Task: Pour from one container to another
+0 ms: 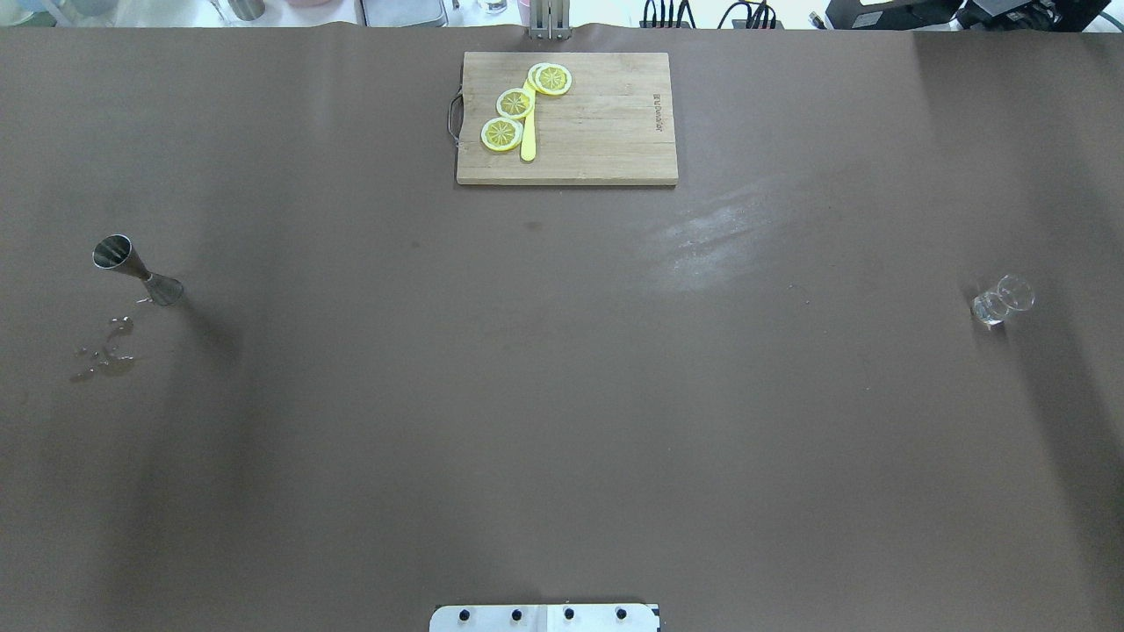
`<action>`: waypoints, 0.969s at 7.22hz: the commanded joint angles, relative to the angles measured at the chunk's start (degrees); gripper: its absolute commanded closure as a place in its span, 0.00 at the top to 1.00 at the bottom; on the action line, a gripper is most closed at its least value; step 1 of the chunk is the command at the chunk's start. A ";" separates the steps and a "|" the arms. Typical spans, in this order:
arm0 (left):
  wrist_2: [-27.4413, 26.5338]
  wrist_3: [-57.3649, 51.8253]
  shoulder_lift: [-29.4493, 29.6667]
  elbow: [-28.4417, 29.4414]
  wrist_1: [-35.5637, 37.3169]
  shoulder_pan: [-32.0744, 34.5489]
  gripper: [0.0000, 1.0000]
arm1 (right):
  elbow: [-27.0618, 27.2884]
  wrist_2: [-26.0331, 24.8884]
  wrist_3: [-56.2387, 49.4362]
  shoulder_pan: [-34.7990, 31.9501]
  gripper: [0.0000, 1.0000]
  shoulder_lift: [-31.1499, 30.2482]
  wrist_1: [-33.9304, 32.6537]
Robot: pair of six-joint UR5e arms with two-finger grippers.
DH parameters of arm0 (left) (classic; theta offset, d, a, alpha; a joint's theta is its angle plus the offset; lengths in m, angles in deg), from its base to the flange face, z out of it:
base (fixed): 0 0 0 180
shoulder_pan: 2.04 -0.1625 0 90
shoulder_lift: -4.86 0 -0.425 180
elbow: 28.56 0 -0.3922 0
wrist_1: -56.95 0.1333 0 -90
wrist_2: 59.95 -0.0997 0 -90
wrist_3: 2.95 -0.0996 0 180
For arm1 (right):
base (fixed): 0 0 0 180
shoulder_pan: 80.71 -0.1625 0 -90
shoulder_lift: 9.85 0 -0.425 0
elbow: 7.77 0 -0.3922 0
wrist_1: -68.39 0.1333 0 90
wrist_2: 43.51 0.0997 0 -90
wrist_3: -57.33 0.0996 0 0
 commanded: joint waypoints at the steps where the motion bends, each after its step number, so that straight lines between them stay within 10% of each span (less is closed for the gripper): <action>1: 0.00 -0.04 0.04 0.08 0.00 0.00 0.98 | 0.55 -0.03 -0.07 0.00 1.00 0.04 0.00; 7: 0.00 0.04 0.04 0.08 -0.09 -0.09 0.98 | 0.56 -0.03 0.02 0.00 1.00 0.04 0.78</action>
